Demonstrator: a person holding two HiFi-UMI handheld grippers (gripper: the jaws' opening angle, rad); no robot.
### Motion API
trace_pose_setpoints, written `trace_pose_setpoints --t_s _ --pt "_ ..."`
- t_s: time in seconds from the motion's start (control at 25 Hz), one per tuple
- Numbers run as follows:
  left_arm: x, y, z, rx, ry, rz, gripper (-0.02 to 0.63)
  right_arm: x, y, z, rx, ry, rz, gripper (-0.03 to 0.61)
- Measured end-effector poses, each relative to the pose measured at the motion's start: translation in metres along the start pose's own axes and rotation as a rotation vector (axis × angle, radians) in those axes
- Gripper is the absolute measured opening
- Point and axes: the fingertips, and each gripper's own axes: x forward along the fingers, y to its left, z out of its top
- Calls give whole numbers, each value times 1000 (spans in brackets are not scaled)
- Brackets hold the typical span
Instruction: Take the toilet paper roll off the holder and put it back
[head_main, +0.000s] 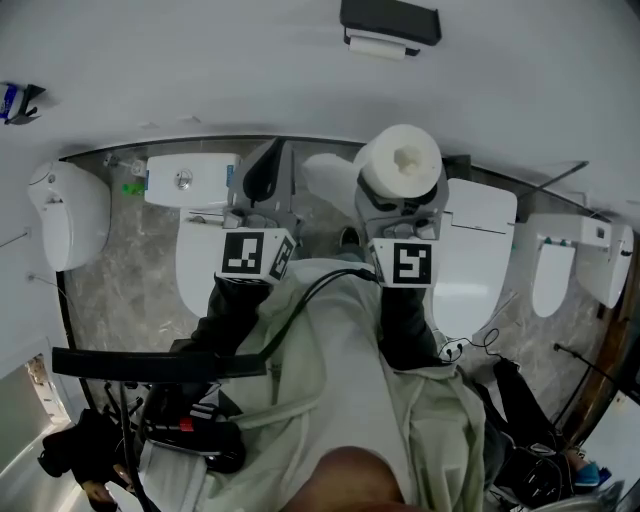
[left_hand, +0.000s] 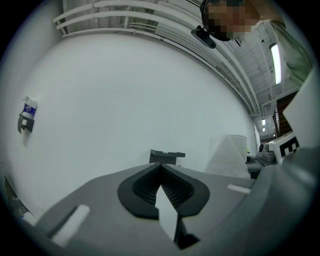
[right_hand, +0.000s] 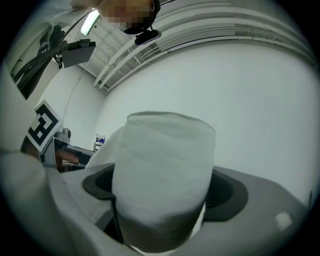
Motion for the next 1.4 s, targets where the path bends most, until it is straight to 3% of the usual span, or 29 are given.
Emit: trace_pose_setpoints --t_s 1.4 --pt "-2 -5 -9 -22 13 0 6 0 -1 -5 6 9 -3 506"
